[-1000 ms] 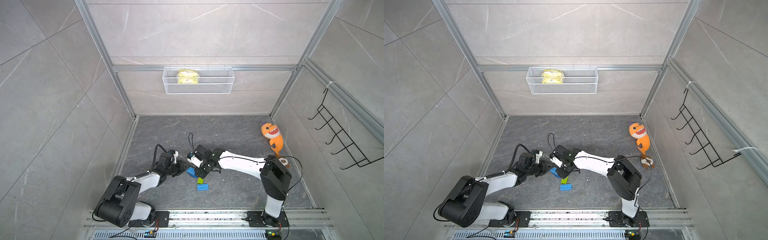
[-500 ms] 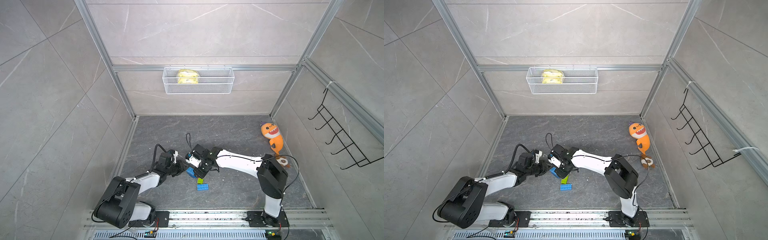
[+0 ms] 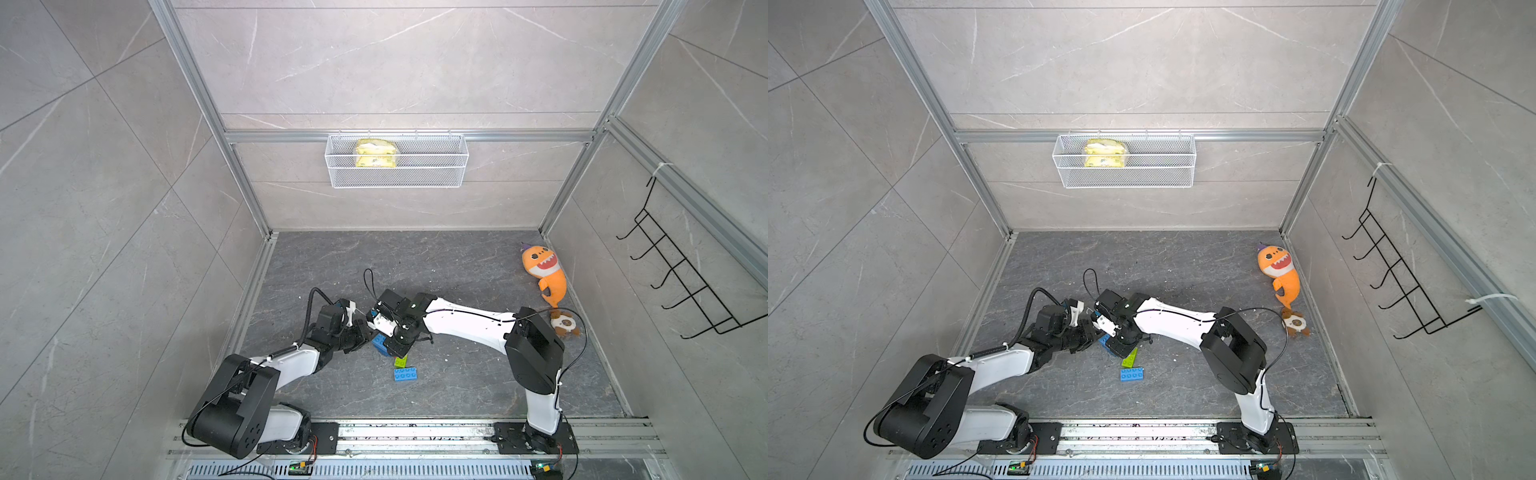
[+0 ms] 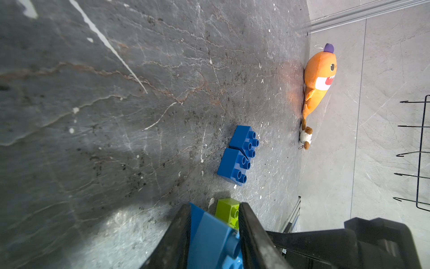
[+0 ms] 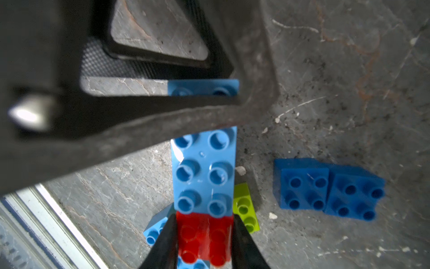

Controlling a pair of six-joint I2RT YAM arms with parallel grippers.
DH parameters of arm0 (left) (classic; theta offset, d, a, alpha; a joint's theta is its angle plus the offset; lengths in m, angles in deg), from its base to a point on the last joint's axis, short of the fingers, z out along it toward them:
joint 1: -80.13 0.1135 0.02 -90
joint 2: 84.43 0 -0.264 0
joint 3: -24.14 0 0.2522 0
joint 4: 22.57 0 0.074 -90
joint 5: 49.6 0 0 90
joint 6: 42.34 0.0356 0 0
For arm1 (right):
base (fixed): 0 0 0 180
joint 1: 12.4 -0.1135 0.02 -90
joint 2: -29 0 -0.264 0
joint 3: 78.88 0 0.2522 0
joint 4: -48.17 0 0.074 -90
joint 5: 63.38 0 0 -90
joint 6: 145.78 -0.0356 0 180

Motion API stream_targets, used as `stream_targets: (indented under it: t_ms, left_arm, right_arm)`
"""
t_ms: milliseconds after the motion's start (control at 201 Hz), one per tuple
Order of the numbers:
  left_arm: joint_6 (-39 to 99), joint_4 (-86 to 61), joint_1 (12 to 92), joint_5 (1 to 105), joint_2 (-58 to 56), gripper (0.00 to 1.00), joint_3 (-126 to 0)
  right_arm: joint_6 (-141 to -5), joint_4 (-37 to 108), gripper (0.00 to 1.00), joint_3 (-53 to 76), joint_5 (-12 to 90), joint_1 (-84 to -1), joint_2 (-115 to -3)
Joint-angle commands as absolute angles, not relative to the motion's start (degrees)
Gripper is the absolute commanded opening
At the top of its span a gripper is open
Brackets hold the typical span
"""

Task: Assemble a heart with lego
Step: Assemble the lego brick with the lego brick, then pick up the lego brick from the center of the board.

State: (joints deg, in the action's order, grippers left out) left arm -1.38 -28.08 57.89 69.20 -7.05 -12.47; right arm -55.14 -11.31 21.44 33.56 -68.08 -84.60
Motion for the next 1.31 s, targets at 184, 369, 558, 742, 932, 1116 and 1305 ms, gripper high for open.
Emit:
stream_targets:
  t_ms: [184,369,558,742,932,1116,1305]
  left_arm:
    - [-0.9,-26.8,57.7,68.9,-8.7,0.37,-11.0]
    - [-0.5,-25.6,57.6,68.5,-9.5,0.37,-10.7]
    - [1.7,-21.2,57.8,66.8,-12.0,0.37,-11.4]
    - [3.5,-18.3,58.0,65.9,-12.9,0.37,-12.8]
    - [5.5,-16.4,58.7,66.2,-12.1,0.37,-15.0]
    - [7.8,-12.9,59.1,64.7,-12.0,0.37,-17.8]
    - [7.9,-13.2,59.0,65.0,-11.3,0.38,-18.1]
  right_arm:
    - [-56.8,-13.8,0.31,21.3,30.5,-68.9,-91.5]
    - [-57.5,-13.5,0.43,22.2,32.2,-68.9,-87.2]
    - [-57.5,-13.4,0.58,21.5,32.2,-68.9,-81.0]
    - [-56.6,-10.3,0.63,15.6,33.6,-68.5,-73.5]
    - [-55.0,-5.7,0.63,6.7,38.0,-67.3,-70.1]
    - [-54.2,-0.4,0.63,0.9,41.1,-67.6,-70.3]
    - [-53.8,3.2,0.64,-0.8,42.8,-67.9,-71.1]
